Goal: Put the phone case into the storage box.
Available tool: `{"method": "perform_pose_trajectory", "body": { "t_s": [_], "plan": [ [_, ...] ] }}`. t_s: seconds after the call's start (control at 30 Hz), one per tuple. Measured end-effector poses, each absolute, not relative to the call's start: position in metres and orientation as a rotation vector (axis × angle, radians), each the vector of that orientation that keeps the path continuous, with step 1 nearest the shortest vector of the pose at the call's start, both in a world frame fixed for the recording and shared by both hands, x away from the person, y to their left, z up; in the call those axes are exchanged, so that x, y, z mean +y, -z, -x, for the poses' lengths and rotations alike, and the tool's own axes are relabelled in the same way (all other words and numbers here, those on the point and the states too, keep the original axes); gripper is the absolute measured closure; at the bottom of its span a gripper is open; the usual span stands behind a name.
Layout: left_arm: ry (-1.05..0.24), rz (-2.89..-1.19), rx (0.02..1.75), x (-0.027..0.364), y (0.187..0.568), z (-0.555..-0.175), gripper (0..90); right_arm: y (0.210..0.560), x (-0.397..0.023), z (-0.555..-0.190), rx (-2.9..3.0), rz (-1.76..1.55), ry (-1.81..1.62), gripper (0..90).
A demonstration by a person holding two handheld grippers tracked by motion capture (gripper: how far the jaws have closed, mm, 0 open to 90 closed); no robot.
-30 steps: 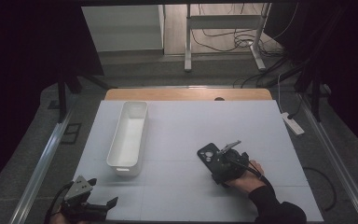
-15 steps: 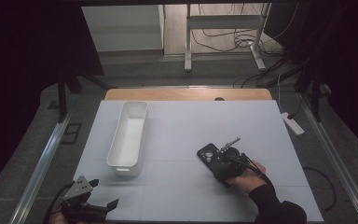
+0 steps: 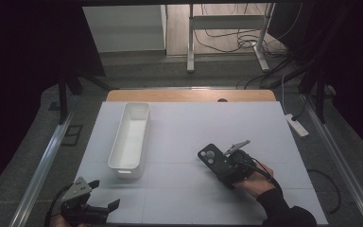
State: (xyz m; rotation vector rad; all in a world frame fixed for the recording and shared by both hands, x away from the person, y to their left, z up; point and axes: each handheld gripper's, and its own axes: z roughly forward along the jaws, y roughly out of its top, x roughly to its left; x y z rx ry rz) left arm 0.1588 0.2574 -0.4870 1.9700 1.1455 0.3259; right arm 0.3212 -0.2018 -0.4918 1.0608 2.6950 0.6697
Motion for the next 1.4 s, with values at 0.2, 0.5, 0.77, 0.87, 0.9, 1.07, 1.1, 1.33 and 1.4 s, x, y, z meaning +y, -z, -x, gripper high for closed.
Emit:
{"method": "perform_pose_trajectory", "body": {
  "t_s": [0.2,0.5,0.77,0.87,0.9,1.07,1.1,1.33,1.4],
  "plan": [
    [-0.307,-1.965,1.135,0.253,0.485,-0.161,0.0,0.486,-0.202,-0.315,2.708,-0.988,-0.723,14.9],
    [-0.308,-1.946,1.093,0.244,0.476,-0.166,0.0,0.477,-0.206,-0.307,2.724,-0.938,-0.784,14.9],
    [-0.268,-1.912,1.016,0.238,0.467,-0.174,0.0,0.469,-0.211,-0.298,2.727,-0.899,-0.860,14.9],
    [-0.266,-1.925,0.976,0.235,0.463,-0.177,0.0,0.468,-0.213,-0.294,2.733,-0.891,-0.876,14.9],
    [-0.267,-1.927,0.965,0.234,0.462,-0.179,0.0,0.467,-0.214,-0.293,2.737,-0.884,-0.885,14.9],
    [-0.275,-1.957,0.912,0.225,0.456,-0.188,0.0,0.463,-0.216,-0.287,2.745,-0.864,-0.929,14.9],
    [-0.282,-1.966,0.898,0.222,0.454,-0.190,0.0,0.462,-0.216,-0.286,2.745,-0.861,-0.938,14.9],
    [-0.285,-1.982,0.821,0.207,0.446,-0.201,0.0,0.459,-0.218,-0.279,2.764,-0.821,-0.988,14.9],
    [-0.276,-1.989,0.803,0.201,0.446,-0.206,0.0,0.458,-0.218,-0.277,2.765,-0.817,-1.004,15.0]
  ]
}}
